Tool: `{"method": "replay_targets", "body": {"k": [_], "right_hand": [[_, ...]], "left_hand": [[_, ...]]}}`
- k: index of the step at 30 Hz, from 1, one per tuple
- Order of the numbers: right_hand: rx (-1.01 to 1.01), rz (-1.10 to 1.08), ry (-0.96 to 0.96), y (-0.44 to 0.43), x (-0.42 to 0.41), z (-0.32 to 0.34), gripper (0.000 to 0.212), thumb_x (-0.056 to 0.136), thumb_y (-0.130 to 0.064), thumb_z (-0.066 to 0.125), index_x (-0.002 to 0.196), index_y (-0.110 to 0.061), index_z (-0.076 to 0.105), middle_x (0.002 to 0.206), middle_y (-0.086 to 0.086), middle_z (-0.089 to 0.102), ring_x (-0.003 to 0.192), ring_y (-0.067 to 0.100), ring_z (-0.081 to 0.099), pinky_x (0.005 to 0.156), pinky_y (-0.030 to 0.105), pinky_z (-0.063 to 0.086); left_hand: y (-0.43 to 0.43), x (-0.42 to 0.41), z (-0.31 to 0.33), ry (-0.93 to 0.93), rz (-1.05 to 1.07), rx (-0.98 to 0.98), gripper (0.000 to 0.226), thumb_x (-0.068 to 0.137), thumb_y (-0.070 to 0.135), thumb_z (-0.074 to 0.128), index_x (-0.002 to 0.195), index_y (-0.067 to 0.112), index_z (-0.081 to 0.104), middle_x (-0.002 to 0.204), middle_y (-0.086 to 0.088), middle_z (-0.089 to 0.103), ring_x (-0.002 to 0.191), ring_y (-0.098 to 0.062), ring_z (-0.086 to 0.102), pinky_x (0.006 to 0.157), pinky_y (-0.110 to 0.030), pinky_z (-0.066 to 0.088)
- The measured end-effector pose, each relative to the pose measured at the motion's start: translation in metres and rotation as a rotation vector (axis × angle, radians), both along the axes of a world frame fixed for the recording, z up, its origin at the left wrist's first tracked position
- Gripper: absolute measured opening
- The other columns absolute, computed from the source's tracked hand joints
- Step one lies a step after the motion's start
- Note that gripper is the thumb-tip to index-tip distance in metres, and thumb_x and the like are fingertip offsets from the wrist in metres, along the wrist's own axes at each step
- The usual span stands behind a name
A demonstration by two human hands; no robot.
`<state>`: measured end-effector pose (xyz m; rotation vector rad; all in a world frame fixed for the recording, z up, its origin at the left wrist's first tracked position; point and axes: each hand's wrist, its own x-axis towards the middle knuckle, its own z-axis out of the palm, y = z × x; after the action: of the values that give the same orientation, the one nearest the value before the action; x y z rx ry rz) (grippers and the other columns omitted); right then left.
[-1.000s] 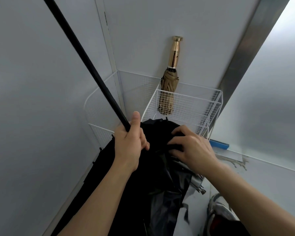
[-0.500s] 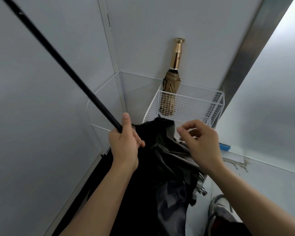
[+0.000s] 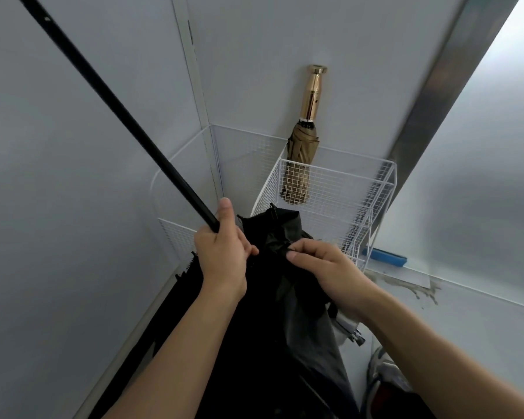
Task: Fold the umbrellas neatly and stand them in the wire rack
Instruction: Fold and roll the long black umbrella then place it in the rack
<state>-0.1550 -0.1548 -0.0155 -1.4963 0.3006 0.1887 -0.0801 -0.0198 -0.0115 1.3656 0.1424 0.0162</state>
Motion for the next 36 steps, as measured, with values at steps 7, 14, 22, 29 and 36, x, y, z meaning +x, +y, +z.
{"method": "replay_targets", "body": {"k": [7,14,22,29,36], "right_hand": [[-0.405,-0.223,-0.484,-0.005,-0.023,0.016,0.021,0.084,-0.038,0.071,0.076,-0.018,0.068,0.068,0.004,0.064,0.058,0.009,0.056,0.055,0.02,0.043],[-1.021,0.33,-0.428,0.008,-0.056,0.011,0.051,0.061,-0.079,0.07,0.087,-0.041,0.048,0.085,-0.024,0.053,0.077,-0.006,0.051,0.061,0.016,0.038],[-0.802,0.067,-0.297,0.018,-0.017,-0.021,0.042,0.058,-0.069,0.073,0.062,-0.032,0.053,0.06,-0.018,0.057,0.063,0.003,0.054,0.058,0.024,0.043],[-0.762,-0.002,-0.222,0.015,-0.009,-0.026,0.041,0.062,-0.058,0.083,0.065,-0.025,0.06,0.062,-0.011,0.061,0.063,0.003,0.056,0.059,0.026,0.046],[-0.791,-0.392,-0.467,-0.033,-0.007,-0.004,0.017,0.087,-0.02,0.072,0.087,-0.036,0.068,0.089,-0.016,0.067,0.086,0.006,0.064,0.068,0.016,0.047]], "left_hand": [[0.008,0.012,0.005,0.015,0.172,-0.063,0.082,0.104,0.04,0.043,0.025,0.022,0.034,0.03,0.007,0.028,0.027,-0.01,0.034,0.061,-0.039,0.047],[0.009,0.015,0.004,0.047,0.181,-0.097,0.081,0.103,0.042,0.045,0.024,0.023,0.035,0.031,0.006,0.029,0.027,-0.01,0.033,0.064,-0.039,0.046],[-0.001,-0.002,0.009,0.017,-0.01,-0.096,0.076,0.103,0.044,0.041,0.03,0.023,0.037,0.038,-0.001,0.039,0.036,-0.018,0.035,0.049,-0.029,0.049],[-0.001,-0.005,0.012,0.0,-0.017,-0.145,0.073,0.103,0.042,0.042,0.033,0.025,0.032,0.036,0.001,0.027,0.032,-0.016,0.025,0.045,-0.03,0.043],[0.008,-0.001,0.017,-0.006,-0.173,-0.144,0.066,0.101,0.046,0.042,0.041,0.02,0.029,0.038,0.0,0.022,0.035,-0.017,0.02,0.043,-0.028,0.036]]}}
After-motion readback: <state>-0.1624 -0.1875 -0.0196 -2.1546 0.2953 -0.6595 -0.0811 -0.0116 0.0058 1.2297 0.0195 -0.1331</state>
